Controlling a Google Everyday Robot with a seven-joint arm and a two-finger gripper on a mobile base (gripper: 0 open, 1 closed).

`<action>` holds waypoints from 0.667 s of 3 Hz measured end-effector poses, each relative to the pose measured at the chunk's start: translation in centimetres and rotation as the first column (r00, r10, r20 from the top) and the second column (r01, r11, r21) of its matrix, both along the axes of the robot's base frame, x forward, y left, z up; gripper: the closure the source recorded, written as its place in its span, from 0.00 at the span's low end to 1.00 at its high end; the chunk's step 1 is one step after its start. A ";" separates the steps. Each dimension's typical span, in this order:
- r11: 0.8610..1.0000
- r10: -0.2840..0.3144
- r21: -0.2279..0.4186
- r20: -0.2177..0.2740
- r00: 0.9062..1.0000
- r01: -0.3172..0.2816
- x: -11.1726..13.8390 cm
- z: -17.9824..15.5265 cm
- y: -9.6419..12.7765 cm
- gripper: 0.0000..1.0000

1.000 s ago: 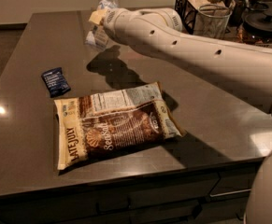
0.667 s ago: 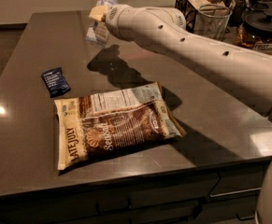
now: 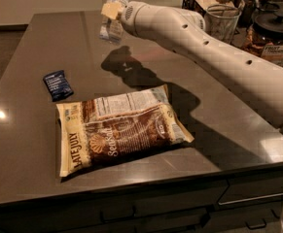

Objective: Place blue plastic bottle upright

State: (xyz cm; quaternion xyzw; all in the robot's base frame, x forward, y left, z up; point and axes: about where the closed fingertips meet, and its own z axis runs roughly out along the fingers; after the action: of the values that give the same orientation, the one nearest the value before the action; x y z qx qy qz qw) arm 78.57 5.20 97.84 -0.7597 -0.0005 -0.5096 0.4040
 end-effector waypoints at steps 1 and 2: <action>0.999 -0.010 -0.042 0.067 0.998 0.013 0.2 -0.2 -1.3 1.00; 0.994 -0.011 -0.105 0.150 0.989 0.027 0.1 -0.7 -2.3 1.00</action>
Offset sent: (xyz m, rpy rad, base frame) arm -0.0001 -0.0367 -0.0114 -0.1484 -0.2086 -0.0315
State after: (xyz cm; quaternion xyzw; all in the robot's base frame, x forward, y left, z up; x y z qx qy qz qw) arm 78.66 2.89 97.14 -0.7400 -0.0508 -0.5680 0.3567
